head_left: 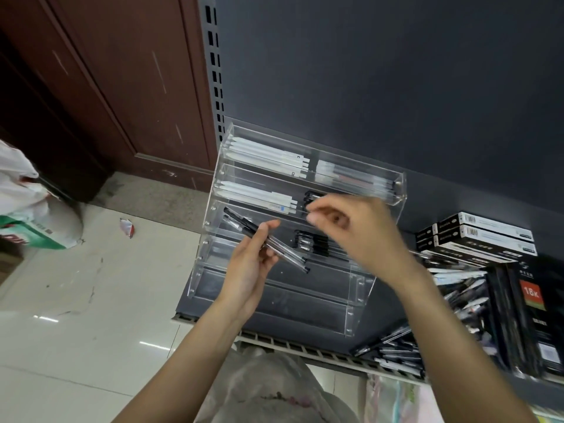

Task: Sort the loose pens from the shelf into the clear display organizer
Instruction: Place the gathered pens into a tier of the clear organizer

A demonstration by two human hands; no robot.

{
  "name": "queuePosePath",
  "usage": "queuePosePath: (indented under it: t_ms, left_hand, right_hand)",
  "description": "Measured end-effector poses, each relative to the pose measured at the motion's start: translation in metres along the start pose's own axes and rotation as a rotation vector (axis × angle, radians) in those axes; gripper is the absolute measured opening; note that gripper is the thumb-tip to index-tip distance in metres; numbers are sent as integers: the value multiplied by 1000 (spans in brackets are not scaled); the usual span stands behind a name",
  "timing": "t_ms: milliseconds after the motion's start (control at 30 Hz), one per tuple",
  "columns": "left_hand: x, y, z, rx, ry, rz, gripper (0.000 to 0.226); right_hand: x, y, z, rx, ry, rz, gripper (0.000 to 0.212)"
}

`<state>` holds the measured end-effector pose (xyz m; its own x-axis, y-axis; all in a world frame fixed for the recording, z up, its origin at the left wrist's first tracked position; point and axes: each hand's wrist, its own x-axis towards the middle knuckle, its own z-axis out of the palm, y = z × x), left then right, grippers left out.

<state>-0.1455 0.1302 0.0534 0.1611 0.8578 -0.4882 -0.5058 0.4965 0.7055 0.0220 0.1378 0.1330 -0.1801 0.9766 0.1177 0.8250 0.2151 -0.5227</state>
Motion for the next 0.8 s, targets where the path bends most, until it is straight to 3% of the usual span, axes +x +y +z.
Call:
queuePosePath:
  t_ms: [67, 233, 433, 600, 700, 800]
  left_hand:
    - [-1, 0, -1, 15, -6, 12, 24]
    - [-6, -2, -9, 30, -19, 36, 23]
    - [-13, -10, -17, 169, -87, 71, 22]
    - [-12, -15, -23, 290, -49, 166, 35]
    - [-13, -17, -24, 336, -46, 212, 35]
    - [-14, -20, -22, 327, -42, 228, 28]
  right_hand:
    - [-9, -13, 26, 33, -103, 37, 20]
    - [-16, -16, 54, 232, -139, 155, 14]
    - [-31, -10, 60, 265, -173, 232, 15]
    - [-53, 34, 33, -83, 171, 208, 14]
    - [-60, 58, 26, -159, 188, 209, 15]
    - [-56, 69, 34, -388, 105, 158, 13]
